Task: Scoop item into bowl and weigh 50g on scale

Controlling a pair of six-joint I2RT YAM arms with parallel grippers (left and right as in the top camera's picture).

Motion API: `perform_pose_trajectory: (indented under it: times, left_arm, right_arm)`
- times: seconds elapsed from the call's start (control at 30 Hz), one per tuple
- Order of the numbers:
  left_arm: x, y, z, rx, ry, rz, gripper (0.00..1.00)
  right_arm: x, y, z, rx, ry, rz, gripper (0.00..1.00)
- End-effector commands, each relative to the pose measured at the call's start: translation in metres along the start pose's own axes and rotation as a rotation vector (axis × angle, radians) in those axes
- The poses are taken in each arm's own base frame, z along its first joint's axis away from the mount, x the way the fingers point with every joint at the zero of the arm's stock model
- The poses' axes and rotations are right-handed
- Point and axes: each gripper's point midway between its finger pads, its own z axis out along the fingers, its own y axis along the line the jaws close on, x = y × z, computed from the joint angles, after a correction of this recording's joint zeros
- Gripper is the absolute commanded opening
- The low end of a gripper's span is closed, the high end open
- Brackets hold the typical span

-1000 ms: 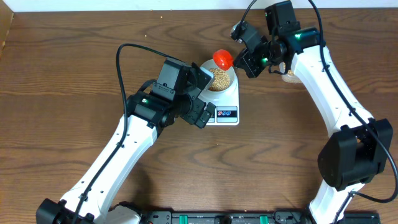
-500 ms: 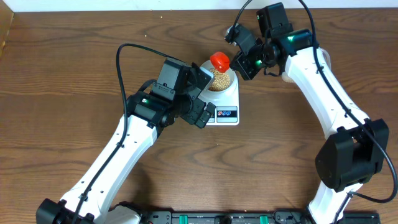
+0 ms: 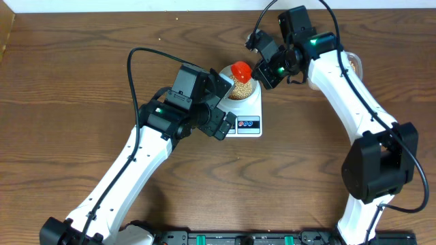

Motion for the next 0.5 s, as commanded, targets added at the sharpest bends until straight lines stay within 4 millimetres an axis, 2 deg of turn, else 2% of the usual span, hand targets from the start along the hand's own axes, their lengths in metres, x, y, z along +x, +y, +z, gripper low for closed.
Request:
perform_pose_trajectory:
  times: [0.0,0.47]
  left_arm:
    - [0.002,0.001,0.002,0.004,0.01,0.011,0.98]
    - [0.002,0.001,0.002,0.004,0.01,0.011,0.98]
  right_arm:
    - [0.0,0.0,0.005,-0.004,0.007,0.012,0.01]
    - [0.004,-0.002,0.024,-0.013,0.029,0.012,0.01]
